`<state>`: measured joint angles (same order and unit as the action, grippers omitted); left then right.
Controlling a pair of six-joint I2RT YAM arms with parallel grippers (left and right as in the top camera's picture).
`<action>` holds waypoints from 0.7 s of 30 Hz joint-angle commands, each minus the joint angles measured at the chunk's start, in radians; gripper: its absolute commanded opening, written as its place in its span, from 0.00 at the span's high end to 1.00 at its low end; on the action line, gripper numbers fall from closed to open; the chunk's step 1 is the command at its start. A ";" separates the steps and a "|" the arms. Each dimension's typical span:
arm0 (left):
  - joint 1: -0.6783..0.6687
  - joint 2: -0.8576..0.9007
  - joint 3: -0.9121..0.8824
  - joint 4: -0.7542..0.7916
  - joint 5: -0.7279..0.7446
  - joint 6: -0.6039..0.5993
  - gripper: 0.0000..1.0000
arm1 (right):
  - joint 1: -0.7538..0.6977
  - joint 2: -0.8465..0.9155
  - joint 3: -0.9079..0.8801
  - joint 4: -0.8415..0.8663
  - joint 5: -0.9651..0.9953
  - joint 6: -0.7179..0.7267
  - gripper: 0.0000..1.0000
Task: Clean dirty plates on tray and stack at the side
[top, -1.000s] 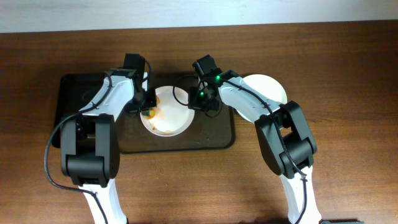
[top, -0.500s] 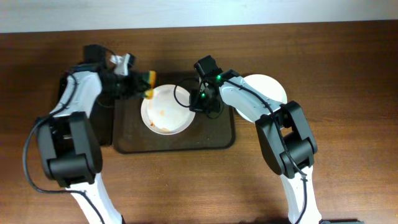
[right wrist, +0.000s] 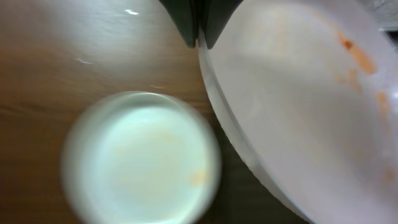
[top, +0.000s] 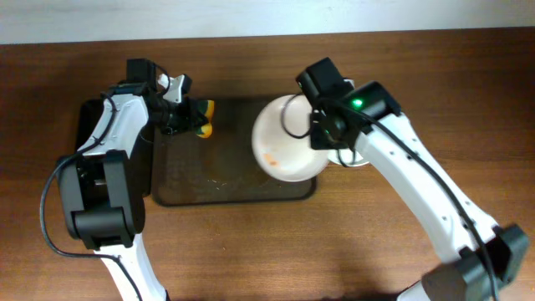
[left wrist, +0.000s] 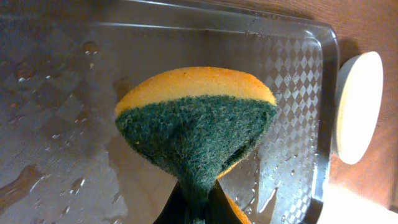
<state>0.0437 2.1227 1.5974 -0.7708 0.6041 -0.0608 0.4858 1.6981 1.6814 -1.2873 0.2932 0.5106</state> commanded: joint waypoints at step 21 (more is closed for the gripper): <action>-0.019 0.009 0.011 0.001 -0.053 -0.005 1.00 | 0.415 0.110 0.006 -0.012 1.110 0.509 0.96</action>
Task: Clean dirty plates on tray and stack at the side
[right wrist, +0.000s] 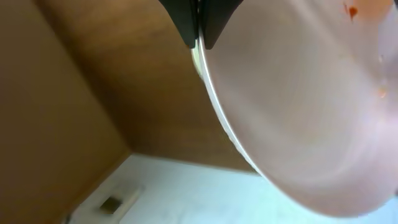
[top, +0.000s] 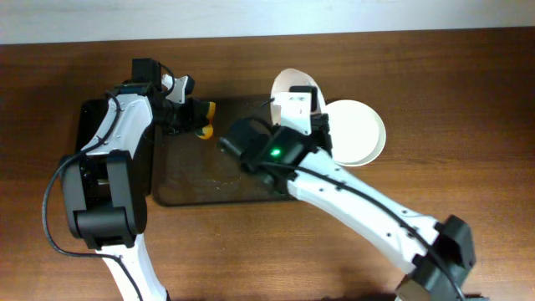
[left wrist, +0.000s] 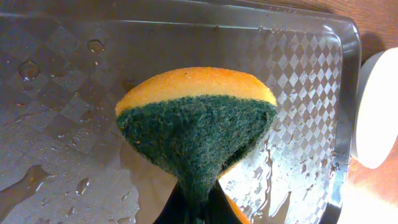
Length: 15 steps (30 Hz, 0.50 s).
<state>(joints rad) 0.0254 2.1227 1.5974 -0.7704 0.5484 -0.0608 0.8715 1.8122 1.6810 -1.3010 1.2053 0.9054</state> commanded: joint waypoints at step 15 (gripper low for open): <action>-0.001 0.009 0.011 0.025 0.004 -0.068 0.99 | 0.015 0.042 0.006 0.171 -0.160 0.132 0.96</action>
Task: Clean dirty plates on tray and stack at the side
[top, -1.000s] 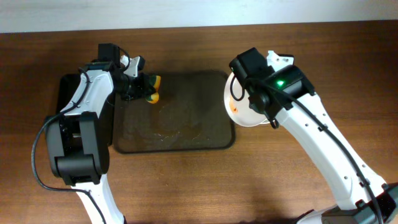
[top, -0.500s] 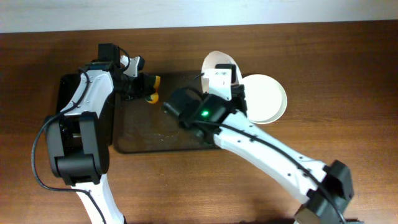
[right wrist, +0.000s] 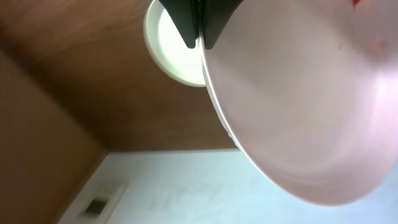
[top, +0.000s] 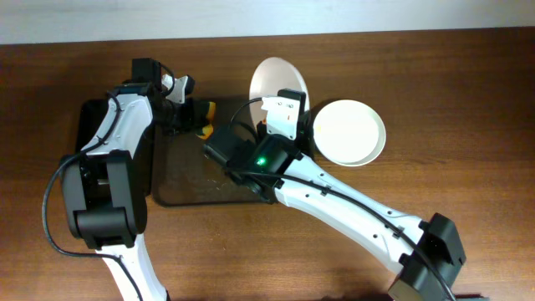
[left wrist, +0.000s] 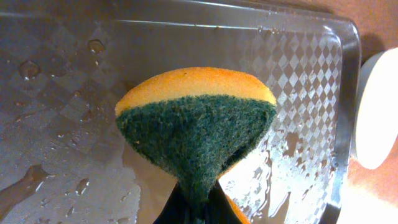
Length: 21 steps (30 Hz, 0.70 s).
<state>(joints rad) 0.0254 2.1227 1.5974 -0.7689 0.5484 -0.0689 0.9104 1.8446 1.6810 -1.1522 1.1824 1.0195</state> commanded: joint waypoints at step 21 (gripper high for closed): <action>-0.002 0.009 0.011 0.021 -0.157 -0.103 0.99 | -0.212 0.294 0.006 0.245 -0.903 -0.107 0.96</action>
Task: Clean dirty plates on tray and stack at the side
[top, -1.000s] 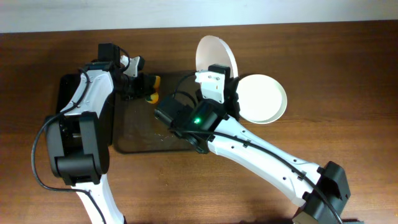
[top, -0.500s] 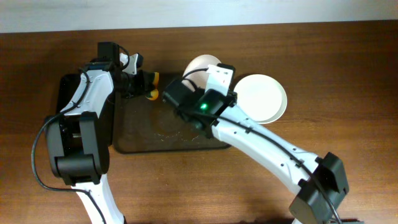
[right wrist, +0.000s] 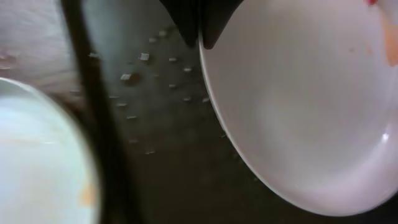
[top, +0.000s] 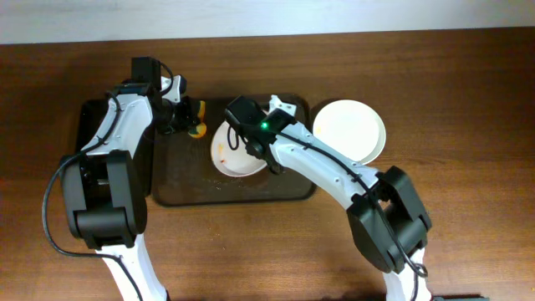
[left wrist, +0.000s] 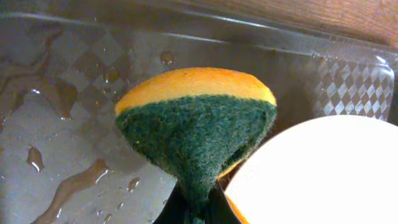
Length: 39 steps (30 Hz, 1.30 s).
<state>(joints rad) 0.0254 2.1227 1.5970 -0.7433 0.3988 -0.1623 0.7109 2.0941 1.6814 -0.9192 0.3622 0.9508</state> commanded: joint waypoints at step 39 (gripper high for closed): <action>-0.160 0.009 -0.158 0.078 -0.797 -0.162 1.00 | -0.084 0.142 0.005 0.246 -0.277 -0.110 0.96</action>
<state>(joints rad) -0.1570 2.0998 1.4754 -0.7475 -0.1432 -0.2596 0.6353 2.2307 1.6814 -0.6552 0.0475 0.8566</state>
